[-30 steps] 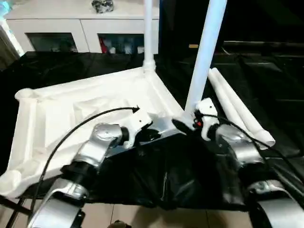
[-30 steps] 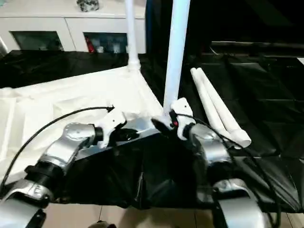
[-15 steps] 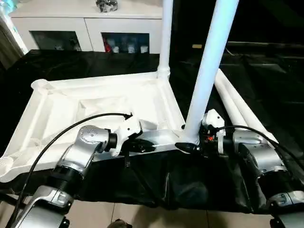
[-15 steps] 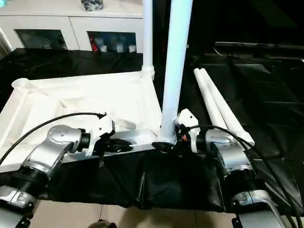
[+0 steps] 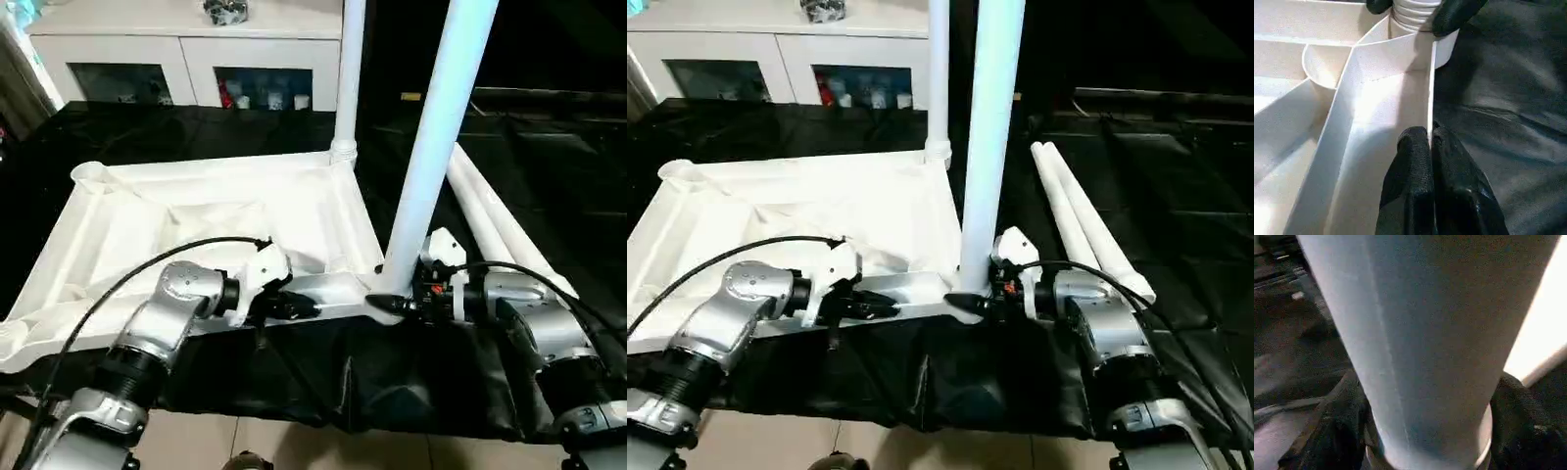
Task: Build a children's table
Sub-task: Rotate leg to tighten
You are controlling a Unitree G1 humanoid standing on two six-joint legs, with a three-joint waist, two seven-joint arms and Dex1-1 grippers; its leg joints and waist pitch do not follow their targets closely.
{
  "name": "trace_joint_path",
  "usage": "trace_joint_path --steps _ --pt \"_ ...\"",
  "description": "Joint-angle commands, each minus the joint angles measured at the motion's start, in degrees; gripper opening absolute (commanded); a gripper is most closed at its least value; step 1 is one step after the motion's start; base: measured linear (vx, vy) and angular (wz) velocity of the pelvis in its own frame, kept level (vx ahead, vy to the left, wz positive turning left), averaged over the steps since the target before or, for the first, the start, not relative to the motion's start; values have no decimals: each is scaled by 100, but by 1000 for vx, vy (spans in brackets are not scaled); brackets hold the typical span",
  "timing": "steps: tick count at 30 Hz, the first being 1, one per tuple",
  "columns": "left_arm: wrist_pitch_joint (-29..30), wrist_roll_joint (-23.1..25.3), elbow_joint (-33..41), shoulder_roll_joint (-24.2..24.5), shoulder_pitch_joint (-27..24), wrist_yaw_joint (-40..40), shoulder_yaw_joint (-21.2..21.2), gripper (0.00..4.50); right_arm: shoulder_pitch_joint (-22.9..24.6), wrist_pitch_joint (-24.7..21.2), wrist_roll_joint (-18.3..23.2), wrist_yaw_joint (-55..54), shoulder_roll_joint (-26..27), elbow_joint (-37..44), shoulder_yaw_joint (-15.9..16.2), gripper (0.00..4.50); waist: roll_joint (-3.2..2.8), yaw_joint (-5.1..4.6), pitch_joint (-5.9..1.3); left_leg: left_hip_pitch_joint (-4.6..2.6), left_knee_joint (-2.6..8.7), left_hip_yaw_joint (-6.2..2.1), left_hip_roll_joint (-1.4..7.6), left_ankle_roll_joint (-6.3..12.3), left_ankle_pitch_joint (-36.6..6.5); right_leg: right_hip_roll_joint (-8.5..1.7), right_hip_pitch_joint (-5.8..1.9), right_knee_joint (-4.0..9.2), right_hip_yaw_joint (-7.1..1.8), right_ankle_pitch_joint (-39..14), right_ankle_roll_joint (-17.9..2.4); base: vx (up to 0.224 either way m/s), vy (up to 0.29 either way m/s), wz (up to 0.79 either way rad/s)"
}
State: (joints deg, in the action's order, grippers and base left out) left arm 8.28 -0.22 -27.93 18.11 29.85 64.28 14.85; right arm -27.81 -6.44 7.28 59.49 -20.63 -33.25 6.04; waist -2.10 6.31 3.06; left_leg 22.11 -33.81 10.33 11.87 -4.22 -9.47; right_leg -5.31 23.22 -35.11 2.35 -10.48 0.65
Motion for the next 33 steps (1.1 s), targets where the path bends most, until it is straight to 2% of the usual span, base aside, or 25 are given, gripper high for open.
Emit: trace_joint_path --steps 1,2,3,4,5,6,8,9,13,15,18,21,23,24,25,28,29,33 --pt "42 -6 -53 -387 311 -661 -44 0 -95 -26 -359 -610 373 -299 313 273 101 -42 -377 -97 407 7 70 137 -1319 -233 -222 429 -136 -1452 -1288 0 0 0" --pt "68 91 -166 -551 408 -955 -37 0 -236 -5 -375 -1265 620 -632 137 272 115 -47 -386 -112 412 0 69 82 -1381 -241 -239 444 -136 -1612 -1215 0 0 0" --pt "99 121 -211 -621 448 -1074 -39 0 -279 -30 -357 -1480 710 -722 65 272 111 -74 -373 -109 413 8 67 76 -1423 -239 -215 458 -148 -1675 -1204 0 0 0" --pt "114 167 -284 -716 510 -1249 -41 0 -331 -53 -332 -1693 817 -826 -4 272 96 -90 -374 -119 422 -7 62 22 -1504 -242 -223 473 -139 -1830 -1147 0 0 0" --pt "137 207 -374 -815 583 -1452 -61 0 -384 -71 -308 -1891 915 -921 -67 271 110 -112 -380 -111 421 -6 59 21 -1489 -237 -229 480 -140 -1817 -1108 0 0 0" --pt "178 234 -462 -916 656 -1643 -84 0 -446 -95 -296 -2127 1016 -1029 -126 271 85 -108 -383 -125 420 -9 64 23 -1491 -238 -215 482 -143 -1792 -1111 0 0 0" --pt "183 277 -607 -1078 779 -1924 -104 0 -575 -117 -295 -2605 1201 -1241 -228 270 78 -116 -397 -106 416 -14 57 36 -1417 -226 -235 464 -134 -1589 -1140 0 0 0" --pt "213 291 -686 -1180 850 -2094 -141 0 -673 -130 -294 -2933 1325 -1381 -310 270 67 -131 -390 -103 416 -4 54 40 -1397 -215 -218 465 -139 -1485 -1155 0 0 0" --pt "188 331 -839 -1341 973 -2334 -186 0 -884 37 -362 -3389 1588 -1690 -417 270 64 -131 -410 -93 403 -6 42 64 -1347 -217 -239 447 -128 -1271 -1220 0 0 0" --pt "95 350 -869 -1354 996 -2254 -160 0 -994 163 -351 -3290 1731 -1798 -432 326 62 -119 -418 -90 394 -3 46 117 -1325 -223 -248 433 -128 -1149 -1249 0 0 0" --pt "3 323 -744 -1219 892 -1995 -122 0 -1053 152 -319 -3048 1708 -1793 -411 346 66 -121 -415 -79 399 -6 48 182 -1294 -220 -264 427 -120 -1087 -1269 0 0 0" --pt "-46 285 -700 -1143 841 -1886 -126 0 -1065 271 -402 -2973 1635 -1810 -352 385 62 -127 -406 -90 409 -4 59 174 -1363 -221 -256 435 -122 -1156 -1280 0 0 0" --pt "-46 285 -700 -1143 841 -1886 -126 0 -1065 271 -402 -2973 1635 -1810 -352 385 62 -127 -406 -90 409 -4 59 174 -1363 -221 -256 435 -122 -1156 -1280 0 0 0" --pt "-124 166 -527 -933 691 -1499 -115 0 -978 498 -468 -2488 1375 -1650 -225 388 92 -135 -408 -61 409 -9 61 195 -1392 -231 -280 427 -117 -1194 -1258 0 0 0" --pt "-143 130 -452 -851 635 -1351 -110 0 -922 554 -455 -2229 1263 -1548 -186 388 96 -138 -407 -61 408 -7 61 212 -1369 -233 -279 428 -118 -1172 -1258 0 0 0" --pt "-204 29 -304 -669 526 -983 -94 0 -769 616 -366 -1571 988 -1244 -96 388 97 -118 -412 -65 389 4 77 321 -1202 -218 -276 398 -122 -905 -1334 0 0 0" --pt "-233 -90 -149 -505 426 -595 -67 0 -648 656 -312 -1074 740 -1004 -17 388 106 -108 -416 -65 389 4 83 358 -1151 -214 -284 388 -114 -836 -1367 0 0 0" --pt "-238 -190 15 -326 326 -211 -26 0 -529 664 -259 -572 496 -773 46 388 98 -90 -423 -65 368 20 101 476 -1041 -210 -267 349 -114 -607 -1493 0 0 0"
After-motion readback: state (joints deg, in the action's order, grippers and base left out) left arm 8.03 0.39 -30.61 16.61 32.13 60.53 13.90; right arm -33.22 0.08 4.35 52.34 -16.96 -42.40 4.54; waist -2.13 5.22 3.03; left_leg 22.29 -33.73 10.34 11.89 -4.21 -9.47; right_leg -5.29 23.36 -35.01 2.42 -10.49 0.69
